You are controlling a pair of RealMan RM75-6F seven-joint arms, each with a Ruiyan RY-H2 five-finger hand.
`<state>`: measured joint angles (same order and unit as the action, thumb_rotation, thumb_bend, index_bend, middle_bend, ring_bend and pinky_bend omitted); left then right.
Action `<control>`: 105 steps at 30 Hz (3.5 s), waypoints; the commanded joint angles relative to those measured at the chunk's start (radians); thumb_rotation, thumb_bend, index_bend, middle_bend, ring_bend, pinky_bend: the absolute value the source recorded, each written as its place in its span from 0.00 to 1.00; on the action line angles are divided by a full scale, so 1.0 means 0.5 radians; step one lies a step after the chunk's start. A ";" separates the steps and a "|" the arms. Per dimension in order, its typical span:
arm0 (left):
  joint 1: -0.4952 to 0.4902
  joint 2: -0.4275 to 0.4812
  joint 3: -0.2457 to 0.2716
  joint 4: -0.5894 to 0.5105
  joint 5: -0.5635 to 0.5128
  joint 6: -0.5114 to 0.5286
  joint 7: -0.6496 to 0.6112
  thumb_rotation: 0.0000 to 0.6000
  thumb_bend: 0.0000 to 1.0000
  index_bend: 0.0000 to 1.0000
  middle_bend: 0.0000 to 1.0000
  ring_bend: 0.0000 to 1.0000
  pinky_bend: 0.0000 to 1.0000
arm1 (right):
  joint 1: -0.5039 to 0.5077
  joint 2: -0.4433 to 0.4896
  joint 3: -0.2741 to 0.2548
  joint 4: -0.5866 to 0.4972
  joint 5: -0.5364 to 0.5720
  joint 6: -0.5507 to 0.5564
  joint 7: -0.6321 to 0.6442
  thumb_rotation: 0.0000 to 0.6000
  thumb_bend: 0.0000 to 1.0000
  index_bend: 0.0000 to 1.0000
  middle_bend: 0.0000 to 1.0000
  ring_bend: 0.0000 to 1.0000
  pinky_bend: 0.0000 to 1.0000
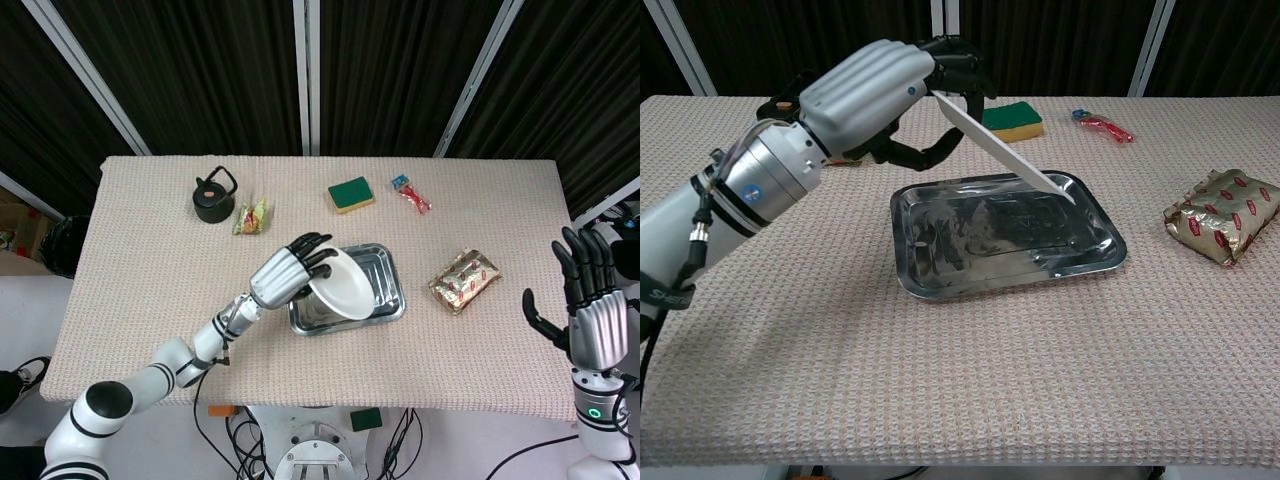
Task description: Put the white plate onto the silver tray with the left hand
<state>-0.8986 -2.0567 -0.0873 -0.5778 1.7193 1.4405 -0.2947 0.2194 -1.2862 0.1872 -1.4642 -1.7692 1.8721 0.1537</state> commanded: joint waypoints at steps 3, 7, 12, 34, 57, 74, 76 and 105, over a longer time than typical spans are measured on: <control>-0.088 -0.153 -0.007 0.220 -0.056 -0.169 -0.087 1.00 0.53 0.81 0.30 0.14 0.21 | -0.003 0.001 0.004 0.005 0.010 0.000 0.005 1.00 0.46 0.00 0.00 0.00 0.00; -0.114 -0.241 0.019 0.387 -0.062 -0.215 -0.067 1.00 0.53 0.81 0.30 0.14 0.21 | 0.003 -0.001 -0.001 0.023 0.020 -0.025 0.023 1.00 0.46 0.00 0.00 0.00 0.00; -0.145 -0.304 0.021 0.492 -0.097 -0.289 -0.123 1.00 0.53 0.81 0.31 0.14 0.21 | 0.012 -0.010 -0.006 0.040 0.011 -0.034 0.028 1.00 0.46 0.00 0.00 0.00 0.00; -0.103 -0.332 0.141 0.645 -0.121 -0.322 -0.256 1.00 0.41 0.32 0.30 0.14 0.21 | 0.010 -0.032 -0.003 0.078 0.046 -0.048 0.046 1.00 0.46 0.00 0.00 0.00 0.00; 0.014 -0.135 0.283 0.452 -0.063 -0.311 -0.056 1.00 0.04 0.04 0.20 0.09 0.16 | 0.006 -0.042 -0.014 0.070 0.034 -0.046 0.027 1.00 0.46 0.00 0.00 0.00 0.00; 0.039 0.004 0.244 0.279 -0.090 -0.231 0.043 1.00 0.00 0.00 0.03 0.00 0.11 | 0.017 -0.061 -0.016 0.083 0.039 -0.067 0.031 1.00 0.46 0.00 0.00 0.00 0.00; 0.041 0.015 0.238 0.267 -0.094 -0.226 0.057 1.00 0.00 0.00 0.03 0.00 0.11 | 0.017 -0.060 -0.015 0.082 0.034 -0.063 0.025 1.00 0.46 0.00 0.00 0.00 0.00; 0.887 1.196 0.173 -1.105 -0.595 0.048 0.449 0.88 0.00 0.00 0.00 0.00 0.10 | -0.171 0.007 -0.186 0.215 0.424 -0.431 -0.265 1.00 0.40 0.00 0.00 0.00 0.00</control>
<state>-0.5379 -1.5393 -0.0166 -1.0499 1.4769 1.4420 -0.0785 0.1654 -1.3017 0.1239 -1.3654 -1.6170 1.7189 0.0864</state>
